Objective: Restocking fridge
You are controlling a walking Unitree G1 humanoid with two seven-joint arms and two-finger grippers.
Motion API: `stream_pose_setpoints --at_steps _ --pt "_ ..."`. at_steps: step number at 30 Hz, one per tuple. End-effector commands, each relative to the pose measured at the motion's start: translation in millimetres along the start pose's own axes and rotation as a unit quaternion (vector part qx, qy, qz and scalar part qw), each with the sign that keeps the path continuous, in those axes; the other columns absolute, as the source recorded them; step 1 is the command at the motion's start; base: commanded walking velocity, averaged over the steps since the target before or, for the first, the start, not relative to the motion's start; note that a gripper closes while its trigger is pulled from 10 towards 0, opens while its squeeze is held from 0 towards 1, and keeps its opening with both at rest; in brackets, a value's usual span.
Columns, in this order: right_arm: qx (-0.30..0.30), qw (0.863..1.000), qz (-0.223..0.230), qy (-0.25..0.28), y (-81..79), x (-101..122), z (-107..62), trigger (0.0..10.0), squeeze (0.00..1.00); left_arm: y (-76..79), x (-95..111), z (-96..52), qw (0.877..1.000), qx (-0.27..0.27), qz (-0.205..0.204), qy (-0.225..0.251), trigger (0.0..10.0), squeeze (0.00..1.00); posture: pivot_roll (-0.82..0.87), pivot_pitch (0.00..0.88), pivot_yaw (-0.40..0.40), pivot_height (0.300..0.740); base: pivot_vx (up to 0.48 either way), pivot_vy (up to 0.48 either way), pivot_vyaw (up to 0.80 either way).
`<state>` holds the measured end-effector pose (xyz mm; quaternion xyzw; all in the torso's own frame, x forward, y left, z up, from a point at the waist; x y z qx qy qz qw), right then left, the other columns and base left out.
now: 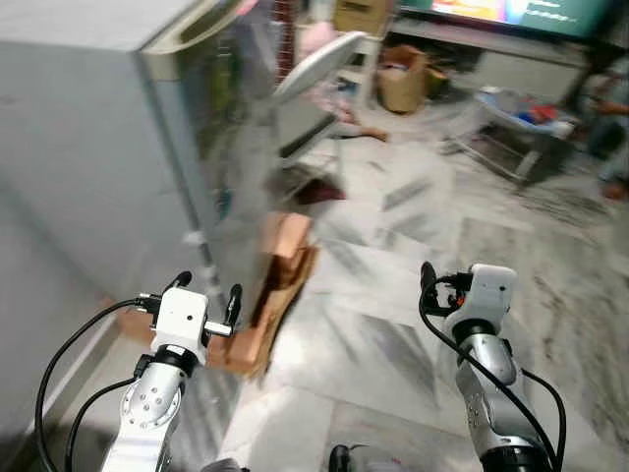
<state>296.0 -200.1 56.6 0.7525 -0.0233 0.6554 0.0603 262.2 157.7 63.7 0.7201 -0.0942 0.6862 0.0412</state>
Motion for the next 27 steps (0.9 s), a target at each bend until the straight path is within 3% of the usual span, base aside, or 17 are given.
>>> stream_pose_setpoints --at_steps 1,5,14,19,22,27 --pt "-0.009 1.0 0.002 0.001 3.7 0.6 -0.4 10.0 0.0 0.9 2.7 0.4 1.0 0.001 0.003 0.006 10.0 0.0 0.1 0.074 -0.052 0.74 0.319 0.0 0.0" --pt "-0.007 1.0 -0.002 -0.001 3.2 -1.6 -3.2 10.0 0.0 -2.0 3.3 0.0 1.0 0.013 0.003 0.01 10.0 0.0 0.1 0.077 -0.052 0.74 0.062 0.0 0.0" --pt "0.003 0.999 -0.001 -0.032 4.5 -13.3 -9.6 10.0 0.0 -27.9 -2.3 -4.1 0.996 0.086 -0.017 0.001 10.0 0.0 0.1 0.09 -0.067 0.74 0.0 0.0 0.0" --pt "0.02 0.999 -0.008 -0.027 -0.2 -6.9 -11.6 10.0 0.0 -30.1 4.4 6.1 0.996 0.077 -0.041 0.014 10.0 0.0 0.08 0.106 -0.076 0.74 0.0 0.0 0.0" --pt "0.037 0.999 0.018 -0.036 -4.2 -9.6 -14.8 10.0 0.0 -33.9 7.9 14.9 0.996 0.076 -0.042 0.018 10.0 0.0 0.07 0.109 -0.078 0.74 0.0 0.0 0.0" --pt "0.05 0.998 0.02 -0.034 -8.5 -10.0 -20.4 10.0 0.0 -45.8 10.7 26.9 0.995 0.093 -0.038 0.022 10.0 0.0 0.06 0.111 -0.072 0.74 0.0 0.0 0.0"
Point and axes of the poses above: a point about 5 cm out from each wrist's last joint towards the gripper, its own z axis pointing out of the wrist towards the gripper, its own x axis along the axis of the wrist's last joint, y = z × x, the point moved 3 cm from there along z, pointing out of the wrist towards the gripper, and after that the axes turned 6 degrees about -z, right-handed, at the moved point
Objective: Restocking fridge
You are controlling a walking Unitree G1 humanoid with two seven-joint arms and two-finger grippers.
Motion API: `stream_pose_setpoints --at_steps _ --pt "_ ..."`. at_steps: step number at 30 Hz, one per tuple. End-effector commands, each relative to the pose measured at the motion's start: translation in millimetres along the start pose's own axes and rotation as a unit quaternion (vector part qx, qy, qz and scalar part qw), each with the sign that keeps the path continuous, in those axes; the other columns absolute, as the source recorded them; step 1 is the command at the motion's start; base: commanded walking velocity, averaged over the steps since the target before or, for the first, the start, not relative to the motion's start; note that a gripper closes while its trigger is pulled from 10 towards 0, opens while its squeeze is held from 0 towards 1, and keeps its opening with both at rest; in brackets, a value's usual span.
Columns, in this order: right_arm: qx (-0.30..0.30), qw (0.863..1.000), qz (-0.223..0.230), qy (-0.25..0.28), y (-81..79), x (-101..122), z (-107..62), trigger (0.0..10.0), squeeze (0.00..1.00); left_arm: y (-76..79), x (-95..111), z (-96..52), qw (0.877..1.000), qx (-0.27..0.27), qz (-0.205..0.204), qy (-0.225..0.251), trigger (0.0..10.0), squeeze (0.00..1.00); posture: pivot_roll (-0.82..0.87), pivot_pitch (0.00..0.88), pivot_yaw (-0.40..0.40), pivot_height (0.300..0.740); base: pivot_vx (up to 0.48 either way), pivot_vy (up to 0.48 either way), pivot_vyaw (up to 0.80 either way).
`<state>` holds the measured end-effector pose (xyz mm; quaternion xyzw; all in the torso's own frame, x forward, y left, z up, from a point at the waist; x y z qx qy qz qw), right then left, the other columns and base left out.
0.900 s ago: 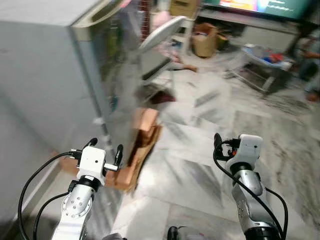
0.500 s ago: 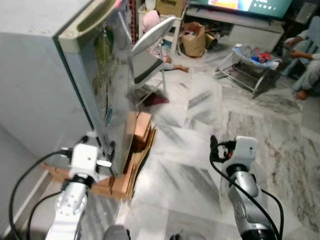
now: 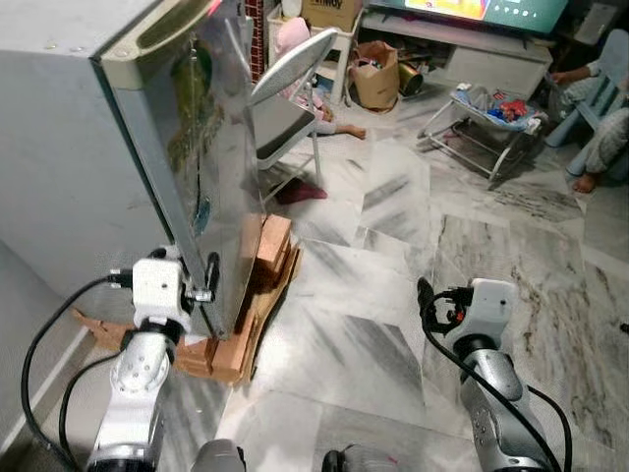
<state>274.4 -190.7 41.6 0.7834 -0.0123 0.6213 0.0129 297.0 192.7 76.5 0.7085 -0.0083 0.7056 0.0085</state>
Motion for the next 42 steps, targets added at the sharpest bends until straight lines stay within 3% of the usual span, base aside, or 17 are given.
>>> stream_pose_setpoints --at_steps 1,6,9,11,13,16,20,28,42 --pt "0.006 1.0 0.0 0.013 -1.1 9.2 -2.0 10.0 0.0 -7.8 3.7 6.0 1.0 0.015 0.004 0.006 10.0 0.0 0.05 0.114 -0.071 0.74 0.0 0.0 0.0" --pt "0.02 0.999 -0.025 0.009 -2.9 10.6 -5.1 10.0 0.0 -14.1 7.5 16.9 1.0 0.018 0.019 0.012 10.0 0.0 0.03 0.128 -0.078 0.74 0.0 0.0 0.0" --pt "0.04 0.999 -0.003 0.01 -7.5 11.2 -8.7 10.0 0.0 -16.6 9.3 24.5 0.999 0.018 0.027 0.014 10.0 0.0 0.02 0.131 -0.081 0.74 0.0 0.0 0.0" --pt "0.038 0.999 -0.012 0.012 -5.7 13.9 -10.9 10.0 0.0 -17.6 12.8 31.0 0.999 0.018 0.027 0.019 10.0 0.0 0.0 0.14 -0.088 0.74 0.0 0.0 0.0" --pt "0.033 0.999 -0.015 0.013 -4.0 15.0 -11.8 10.0 0.0 -17.1 14.4 34.5 0.999 0.017 0.022 0.021 10.0 0.0 0.0 0.141 -0.089 0.74 0.0 0.0 0.0" --pt "0.087 0.996 -0.018 0.011 -12.5 17.0 -15.8 10.0 0.0 -10.9 19.2 45.9 0.999 0.006 0.019 0.027 10.0 0.0 -0.01 0.143 -0.099 0.74 0.0 0.0 0.0" --pt "0.108 0.994 -0.003 0.02 -17.1 21.8 -19.2 10.0 0.0 -4.3 22.0 57.8 0.999 0.003 0.029 0.028 10.0 0.0 -0.02 0.144 -0.107 0.74 0.0 0.0 0.0" --pt "0.135 0.99 -0.015 0.026 -21.6 26.6 -24.6 10.0 0.0 -7.5 29.8 72.4 0.999 0.018 0.028 0.033 10.0 0.0 -0.03 0.155 -0.102 0.74 0.0 0.0 0.0" --pt "0.131 0.991 -0.02 0.021 -17.1 21.7 -26.8 10.0 0.0 -13.1 28.1 70.2 0.997 0.061 0.031 0.043 10.0 0.0 -0.04 0.159 -0.096 0.74 0.0 0.0 0.0"
Point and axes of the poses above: a point about 5 cm out from each wrist's last joint towards the gripper, its own z axis pointing out of the wrist towards the gripper, its own x axis along the axis of the wrist's last joint, y = z × x, the point moved 3 cm from there along z, pointing out of the wrist towards the gripper, and after that the axes turned 6 degrees about -z, right-handed, at the moved point
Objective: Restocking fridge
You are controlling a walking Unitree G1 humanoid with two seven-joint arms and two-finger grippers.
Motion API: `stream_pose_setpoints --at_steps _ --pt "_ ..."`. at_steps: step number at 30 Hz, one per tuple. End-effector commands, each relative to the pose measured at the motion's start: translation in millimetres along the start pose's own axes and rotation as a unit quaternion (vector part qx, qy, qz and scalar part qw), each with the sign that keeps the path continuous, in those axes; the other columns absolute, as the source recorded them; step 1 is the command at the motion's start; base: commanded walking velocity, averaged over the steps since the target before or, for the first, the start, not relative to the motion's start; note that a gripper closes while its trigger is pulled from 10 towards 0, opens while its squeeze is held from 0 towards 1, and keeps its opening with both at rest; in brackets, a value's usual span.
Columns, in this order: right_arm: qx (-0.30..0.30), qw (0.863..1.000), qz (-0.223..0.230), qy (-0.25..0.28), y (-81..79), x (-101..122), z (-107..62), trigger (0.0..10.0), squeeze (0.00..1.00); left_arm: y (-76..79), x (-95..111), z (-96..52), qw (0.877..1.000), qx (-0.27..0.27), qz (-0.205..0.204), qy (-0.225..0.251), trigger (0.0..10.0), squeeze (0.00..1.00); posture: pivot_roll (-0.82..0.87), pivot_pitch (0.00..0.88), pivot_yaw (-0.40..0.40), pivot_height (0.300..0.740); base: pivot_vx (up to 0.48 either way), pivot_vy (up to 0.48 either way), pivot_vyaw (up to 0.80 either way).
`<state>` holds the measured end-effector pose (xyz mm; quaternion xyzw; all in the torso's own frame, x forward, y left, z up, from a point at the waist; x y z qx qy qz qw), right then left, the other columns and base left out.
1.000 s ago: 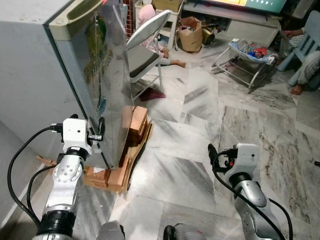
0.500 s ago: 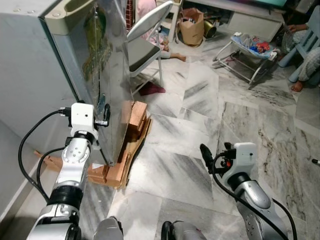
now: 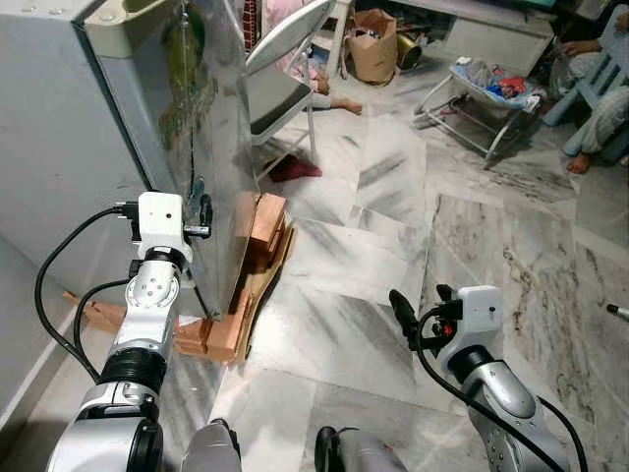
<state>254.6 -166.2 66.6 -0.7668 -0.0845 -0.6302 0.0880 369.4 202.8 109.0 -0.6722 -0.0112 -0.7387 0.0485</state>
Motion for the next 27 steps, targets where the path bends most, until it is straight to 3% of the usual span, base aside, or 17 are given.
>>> stream_pose_setpoints --at_steps 1,9,13,14,15,17,18,19,20,21,22,25,27 --pt "-0.008 1.0 -0.008 0.002 6.1 1.8 -2.7 10.0 0.0 -1.2 -4.5 -2.2 1.0 0.007 0.004 -0.005 10.0 0.0 -0.04 0.159 -0.096 0.74 0.0 0.0 0.0" --pt "-0.01 1.0 -0.01 0.001 7.3 1.5 -1.6 10.0 0.0 6.1 2.5 6.0 1.0 -0.009 0.001 0.002 10.0 0.0 -0.05 0.162 -0.092 0.74 0.0 0.0 0.0" --pt "-0.016 1.0 -0.014 -0.005 10.0 -3.0 -2.2 10.0 0.0 32.9 12.6 13.6 0.997 -0.076 -0.01 0.011 10.0 0.0 -0.05 0.161 -0.089 0.74 0.0 0.0 0.0" --pt "-0.023 0.999 -0.025 -0.02 12.4 -8.7 -3.3 10.0 0.0 50.3 17.7 13.7 0.993 -0.113 -0.01 0.019 10.0 0.0 -0.04 0.16 -0.088 0.74 0.0 0.0 0.0" --pt "-0.032 0.998 -0.03 -0.036 16.0 -15.6 -4.6 10.0 0.0 79.4 25.3 10.4 0.984 -0.173 -0.009 0.033 10.0 0.0 -0.04 0.159 -0.088 0.74 0.0 0.0 0.0" --pt "-0.045 0.997 -0.038 -0.059 21.0 -25.1 -6.5 10.0 0.0 123.7 37.6 -0.4 0.963 -0.263 -0.01 0.057 10.0 0.0 -0.03 0.157 -0.088 0.74 0.0 0.0 0.0" --pt "-0.051 0.996 -0.038 -0.067 23.1 -29.3 -6.9 10.0 0.0 162.2 48.7 -16.7 0.937 -0.34 -0.006 0.082 10.0 0.0 -0.03 0.155 -0.087 0.74 0.0 0.0 0.0" --pt "-0.052 0.996 -0.034 -0.069 23.2 -30.4 -6.7 10.0 0.0 182.1 54.6 -27.2 0.921 -0.379 -0.008 0.093 10.0 0.0 -0.03 0.154 -0.087 0.74 0.0 0.0 0.0" --pt "-0.052 0.996 -0.034 -0.069 23.2 -30.4 -6.7 10.0 0.0 182.1 54.6 -27.2 0.921 -0.379 -0.008 0.093 10.0 0.0 -0.03 0.154 -0.087 0.74 0.0 0.0 0.0" --pt "-0.052 0.996 -0.033 -0.07 22.8 -31.1 -5.8 10.0 0.0 214.5 65.2 -47.3 0.891 -0.441 -0.023 0.105 10.0 0.0 -0.03 0.152 -0.085 0.74 0.0 0.0 0.0" --pt "-0.05 0.996 -0.033 -0.069 22.2 -30.9 -5.2 10.0 0.0 230.7 72.0 -58.8 0.875 -0.469 -0.033 0.114 10.0 0.0 -0.02 0.151 -0.084 0.74 0.0 0.0 0.0" --pt "-0.044 0.996 -0.029 -0.068 19.8 -31.0 -3.6 10.0 0.0 253.0 84.6 -74.0 0.853 -0.503 -0.058 0.125 10.0 0.0 -0.02 0.148 -0.08 0.74 0.0 0.0 0.0" --pt "-0.041 0.996 -0.027 -0.068 17.6 -32.0 -3.2 10.0 0.0 255.3 89.9 -67.8 0.86 -0.489 -0.063 0.13 10.0 0.0 -0.02 0.147 -0.076 0.74 0.0 0.0 0.0"
Point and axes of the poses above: a point about 5 cm out from each wrist's last joint towards the gripper, its own z axis pointing out of the wrist towards the gripper, its own x axis along the axis of the wrist's last joint, y = z × x, the point moved 3 cm from there along z, pointing out of the wrist towards the gripper, and after that the axes turned 6 degrees about -z, right-handed, at the moved point
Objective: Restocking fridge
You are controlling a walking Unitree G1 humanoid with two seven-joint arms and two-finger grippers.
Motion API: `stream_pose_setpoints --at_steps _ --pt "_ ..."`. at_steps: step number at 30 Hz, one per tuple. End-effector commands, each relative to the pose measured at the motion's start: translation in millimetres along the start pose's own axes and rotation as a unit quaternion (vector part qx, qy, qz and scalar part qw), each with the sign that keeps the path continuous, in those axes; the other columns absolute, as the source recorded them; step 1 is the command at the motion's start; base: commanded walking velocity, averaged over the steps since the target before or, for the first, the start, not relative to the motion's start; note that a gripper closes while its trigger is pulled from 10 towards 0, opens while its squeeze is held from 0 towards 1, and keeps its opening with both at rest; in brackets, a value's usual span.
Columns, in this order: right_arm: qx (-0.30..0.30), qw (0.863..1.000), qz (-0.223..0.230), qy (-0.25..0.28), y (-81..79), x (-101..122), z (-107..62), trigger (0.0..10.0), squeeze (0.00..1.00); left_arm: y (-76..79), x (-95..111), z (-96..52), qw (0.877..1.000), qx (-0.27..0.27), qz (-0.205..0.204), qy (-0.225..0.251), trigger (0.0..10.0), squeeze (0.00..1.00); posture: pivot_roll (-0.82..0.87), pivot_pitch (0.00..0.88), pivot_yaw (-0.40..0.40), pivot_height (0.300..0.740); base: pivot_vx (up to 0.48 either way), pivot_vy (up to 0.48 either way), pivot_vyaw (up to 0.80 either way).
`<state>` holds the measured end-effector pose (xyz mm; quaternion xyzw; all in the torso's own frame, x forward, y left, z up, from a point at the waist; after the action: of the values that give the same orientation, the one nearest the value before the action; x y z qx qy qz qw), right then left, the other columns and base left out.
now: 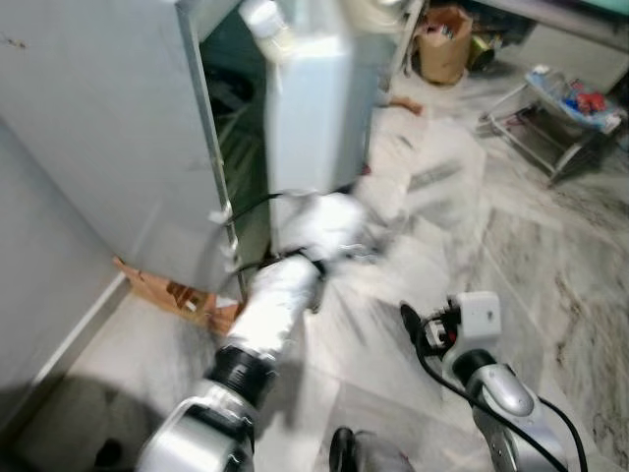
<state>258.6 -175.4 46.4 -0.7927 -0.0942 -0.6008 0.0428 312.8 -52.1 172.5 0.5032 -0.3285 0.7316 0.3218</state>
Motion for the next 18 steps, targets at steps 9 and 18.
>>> stream_pose_setpoints --at_steps 9,18 --pt "-0.009 1.0 0.013 -0.018 -0.1 -16.4 -8.1 10.0 0.0 -80.0 2.8 -21.8 0.986 0.163 0.023 -0.011 10.0 0.0 -0.01 0.146 -0.056 0.74 0.0 0.0 0.0" --pt "-0.015 0.999 0.025 0.037 -1.4 10.0 0.0 10.0 0.0 -94.6 -22.7 -108.4 0.963 0.255 0.03 -0.078 10.0 0.0 0.04 0.164 -0.05 0.74 0.027 -0.377 0.0"
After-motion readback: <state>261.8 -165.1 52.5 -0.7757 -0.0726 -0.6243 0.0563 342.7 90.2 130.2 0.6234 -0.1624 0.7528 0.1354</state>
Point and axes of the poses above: a point about 5 cm out from each wrist's last joint towards the gripper, its own z axis pointing out of the wrist towards the gripper, its own x axis along the axis of the wrist's last joint, y = z × x, the point moved 3 cm from there along z, pointing out of the wrist towards the gripper, and after that the axes turned 6 degrees about -z, right-handed, at the moved point
